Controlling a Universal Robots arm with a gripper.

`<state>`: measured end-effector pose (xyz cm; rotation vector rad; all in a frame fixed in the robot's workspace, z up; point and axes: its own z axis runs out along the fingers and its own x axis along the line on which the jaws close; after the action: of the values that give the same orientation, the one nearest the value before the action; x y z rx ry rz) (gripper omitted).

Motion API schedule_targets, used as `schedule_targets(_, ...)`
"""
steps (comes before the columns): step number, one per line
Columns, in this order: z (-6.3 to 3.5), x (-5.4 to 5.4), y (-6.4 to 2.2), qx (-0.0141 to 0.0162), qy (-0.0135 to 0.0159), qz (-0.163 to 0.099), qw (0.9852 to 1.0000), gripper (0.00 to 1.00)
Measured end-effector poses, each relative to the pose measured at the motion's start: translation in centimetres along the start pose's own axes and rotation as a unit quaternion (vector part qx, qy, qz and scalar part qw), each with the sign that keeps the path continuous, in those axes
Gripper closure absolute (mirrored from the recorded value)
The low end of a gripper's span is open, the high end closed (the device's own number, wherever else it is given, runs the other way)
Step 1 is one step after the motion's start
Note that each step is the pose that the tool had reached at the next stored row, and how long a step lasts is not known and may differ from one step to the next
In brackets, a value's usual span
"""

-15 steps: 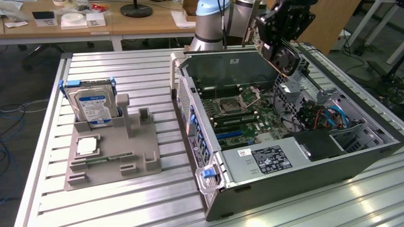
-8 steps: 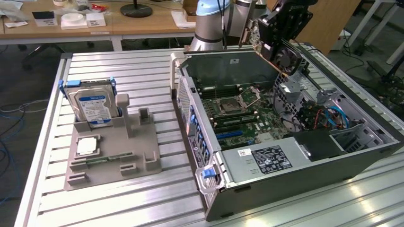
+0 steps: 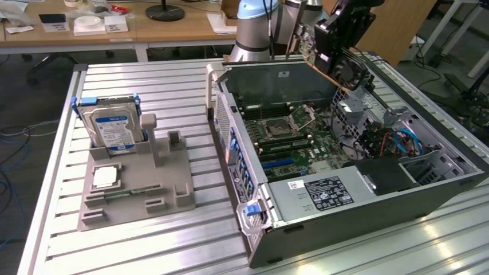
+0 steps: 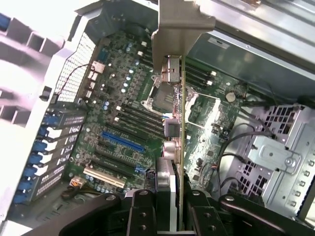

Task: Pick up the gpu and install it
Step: 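Insert the gpu into the slot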

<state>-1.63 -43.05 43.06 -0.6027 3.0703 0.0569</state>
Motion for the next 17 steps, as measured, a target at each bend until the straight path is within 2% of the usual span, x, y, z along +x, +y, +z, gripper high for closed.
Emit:
schedule_targets(8,0.0,0.01,-0.01,-0.0009,0.0015,-0.045,0.999,0.72)
schedule_targets(17,0.0,0.02,-0.04,-0.0017,0.0031,-0.093,0.9957,0.72)
